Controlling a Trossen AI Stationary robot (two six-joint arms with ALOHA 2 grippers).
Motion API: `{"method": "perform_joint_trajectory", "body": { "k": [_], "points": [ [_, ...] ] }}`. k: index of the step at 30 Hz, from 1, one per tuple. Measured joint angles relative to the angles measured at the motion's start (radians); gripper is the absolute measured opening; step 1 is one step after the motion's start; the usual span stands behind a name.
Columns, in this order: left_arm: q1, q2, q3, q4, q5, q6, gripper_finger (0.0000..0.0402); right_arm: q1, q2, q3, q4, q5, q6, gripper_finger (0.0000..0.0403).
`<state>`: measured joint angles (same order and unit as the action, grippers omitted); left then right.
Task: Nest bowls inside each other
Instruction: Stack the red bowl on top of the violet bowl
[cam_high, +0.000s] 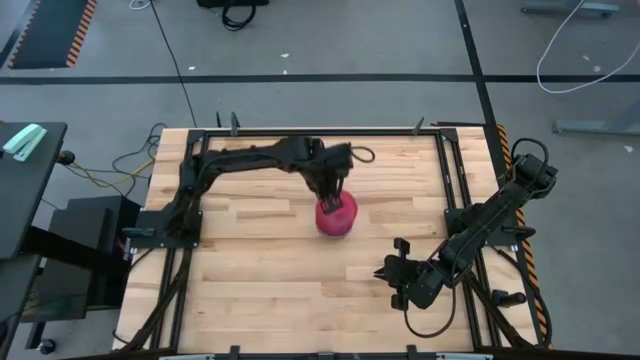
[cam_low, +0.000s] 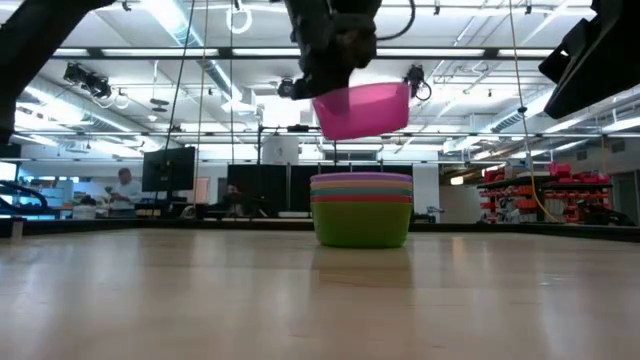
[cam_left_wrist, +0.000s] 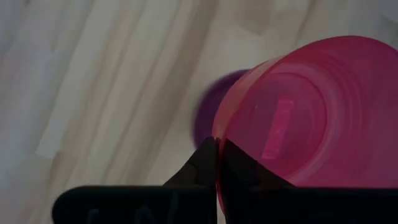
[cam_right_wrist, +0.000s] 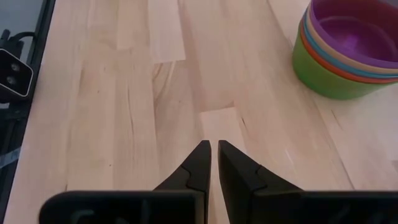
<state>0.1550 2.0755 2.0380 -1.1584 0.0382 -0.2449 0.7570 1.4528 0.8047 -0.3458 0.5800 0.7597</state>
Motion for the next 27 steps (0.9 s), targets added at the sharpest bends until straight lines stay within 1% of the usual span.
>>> {"method": "perform_joint_trajectory", "body": {
  "k": [5, 12, 17, 25, 27],
  "points": [
    [0.049, 0.023, 0.000, -0.003, 0.034, 0.006, 0.0007, 0.000, 0.000, 0.000, -0.002, 0.002, 0.001, 0.0039],
    [0.068, 0.099, 0.000, 0.009, 0.099, 0.024, 0.0007, 0.000, 0.000, 0.000, -0.015, 0.015, 0.030, 0.0039],
    [0.070, 0.146, 0.000, -0.009, 0.119, 0.032, 0.0007, 0.000, 0.000, 0.000, -0.015, 0.015, 0.031, 0.0039],
    [0.072, 0.165, 0.000, -0.023, 0.121, 0.032, 0.0007, 0.000, 0.000, 0.000, -0.016, 0.015, 0.031, 0.0039],
    [0.072, 0.165, 0.000, -0.024, 0.122, 0.031, 0.0019, 0.000, 0.000, 0.000, -0.016, 0.014, 0.031, 0.0039]
  ]
}}
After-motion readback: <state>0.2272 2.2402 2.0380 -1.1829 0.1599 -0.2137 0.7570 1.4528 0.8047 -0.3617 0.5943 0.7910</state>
